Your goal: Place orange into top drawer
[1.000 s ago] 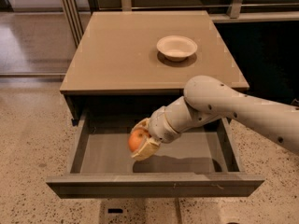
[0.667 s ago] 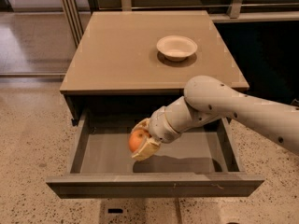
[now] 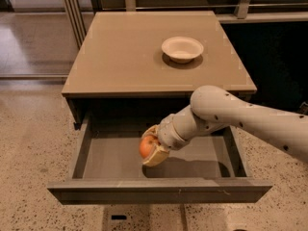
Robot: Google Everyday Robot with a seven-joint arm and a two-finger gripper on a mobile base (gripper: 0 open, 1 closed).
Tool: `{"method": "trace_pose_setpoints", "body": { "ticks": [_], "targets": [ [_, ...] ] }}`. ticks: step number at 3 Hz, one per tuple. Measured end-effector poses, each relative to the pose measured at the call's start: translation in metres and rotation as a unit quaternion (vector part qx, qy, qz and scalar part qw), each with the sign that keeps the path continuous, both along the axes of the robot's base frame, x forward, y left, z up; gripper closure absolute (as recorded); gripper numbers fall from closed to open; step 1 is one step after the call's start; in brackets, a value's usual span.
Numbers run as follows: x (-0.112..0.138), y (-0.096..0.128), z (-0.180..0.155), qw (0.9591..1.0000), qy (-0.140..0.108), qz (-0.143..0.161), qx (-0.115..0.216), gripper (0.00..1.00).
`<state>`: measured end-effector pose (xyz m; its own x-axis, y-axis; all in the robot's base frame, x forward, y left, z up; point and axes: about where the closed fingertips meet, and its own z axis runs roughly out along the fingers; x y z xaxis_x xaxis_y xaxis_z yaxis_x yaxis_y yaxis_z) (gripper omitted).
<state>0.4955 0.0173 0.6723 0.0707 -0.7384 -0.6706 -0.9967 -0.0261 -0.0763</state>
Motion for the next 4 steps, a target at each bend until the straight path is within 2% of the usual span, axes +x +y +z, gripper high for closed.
{"method": "trace_pose_setpoints", "body": {
  "ticks": [1,3,4],
  "targets": [
    [0.016,-0.01,-0.015,0.9998,-0.018,-0.003,-0.003,1.0],
    [0.045,-0.023,-0.051,0.9997,-0.023,-0.012,0.003,1.0],
    [0.045,-0.022,-0.052,0.9997,-0.022,-0.012,0.004,0.81]
  ]
}}
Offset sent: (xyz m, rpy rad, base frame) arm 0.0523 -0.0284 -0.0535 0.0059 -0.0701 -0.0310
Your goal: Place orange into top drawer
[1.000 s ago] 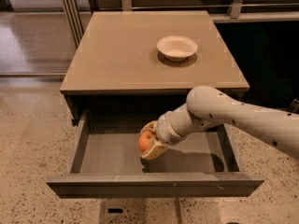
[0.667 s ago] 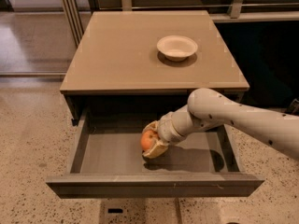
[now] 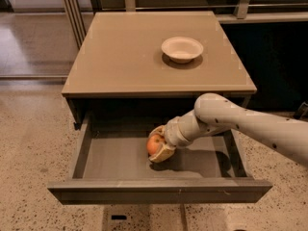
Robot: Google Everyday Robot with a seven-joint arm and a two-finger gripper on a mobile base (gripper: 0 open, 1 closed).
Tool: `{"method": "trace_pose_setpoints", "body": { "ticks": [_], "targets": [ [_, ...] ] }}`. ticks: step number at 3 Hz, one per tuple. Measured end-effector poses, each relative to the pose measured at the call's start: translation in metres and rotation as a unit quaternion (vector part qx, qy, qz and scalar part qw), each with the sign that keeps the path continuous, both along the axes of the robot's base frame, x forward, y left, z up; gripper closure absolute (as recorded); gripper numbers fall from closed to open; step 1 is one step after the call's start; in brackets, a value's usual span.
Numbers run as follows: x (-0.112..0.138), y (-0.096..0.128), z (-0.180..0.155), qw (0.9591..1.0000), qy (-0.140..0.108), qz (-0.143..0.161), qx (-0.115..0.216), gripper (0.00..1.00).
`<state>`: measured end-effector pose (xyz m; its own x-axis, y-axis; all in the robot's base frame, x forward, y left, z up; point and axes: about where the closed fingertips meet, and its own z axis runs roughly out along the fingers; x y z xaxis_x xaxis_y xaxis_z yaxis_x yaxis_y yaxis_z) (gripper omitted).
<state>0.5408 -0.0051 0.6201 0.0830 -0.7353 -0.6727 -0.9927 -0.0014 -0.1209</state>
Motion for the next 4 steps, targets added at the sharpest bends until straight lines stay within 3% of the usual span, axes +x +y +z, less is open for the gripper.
{"method": "trace_pose_setpoints", "body": {
  "ticks": [1,3,4],
  "targets": [
    [0.0,0.0,0.0,1.0,0.0,0.0,0.0,0.5],
    [0.0,0.0001,-0.0001,1.0,0.0,0.0,0.0,0.03],
    [-0.0004,0.0007,-0.0004,1.0,0.0,0.001,0.0,0.0]
  ]
}}
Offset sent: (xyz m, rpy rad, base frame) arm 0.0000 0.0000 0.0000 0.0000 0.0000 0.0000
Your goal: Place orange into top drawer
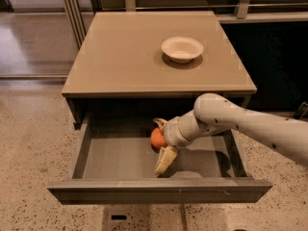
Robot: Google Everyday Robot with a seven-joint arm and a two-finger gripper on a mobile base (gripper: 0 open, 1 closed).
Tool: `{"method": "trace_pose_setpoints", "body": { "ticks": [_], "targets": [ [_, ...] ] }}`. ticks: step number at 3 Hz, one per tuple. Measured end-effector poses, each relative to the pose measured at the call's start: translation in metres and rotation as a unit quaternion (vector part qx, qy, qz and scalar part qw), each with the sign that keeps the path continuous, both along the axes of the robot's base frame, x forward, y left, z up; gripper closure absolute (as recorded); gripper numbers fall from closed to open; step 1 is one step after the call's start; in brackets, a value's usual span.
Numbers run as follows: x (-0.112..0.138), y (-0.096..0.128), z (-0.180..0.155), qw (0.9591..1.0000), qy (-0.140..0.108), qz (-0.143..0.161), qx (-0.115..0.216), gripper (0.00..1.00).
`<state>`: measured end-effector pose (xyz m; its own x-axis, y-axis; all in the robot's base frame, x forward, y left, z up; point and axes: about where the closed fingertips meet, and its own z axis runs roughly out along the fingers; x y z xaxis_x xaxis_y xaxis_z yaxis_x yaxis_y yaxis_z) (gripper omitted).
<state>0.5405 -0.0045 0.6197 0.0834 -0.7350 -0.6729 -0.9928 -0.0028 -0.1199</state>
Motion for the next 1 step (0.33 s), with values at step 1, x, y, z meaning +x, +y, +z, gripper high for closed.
{"method": "trace_pose_setpoints", "body": {
  "ticks": [1],
  "targets": [
    [0.0,0.0,0.0,1.0,0.0,0.0,0.0,0.0]
  ]
}}
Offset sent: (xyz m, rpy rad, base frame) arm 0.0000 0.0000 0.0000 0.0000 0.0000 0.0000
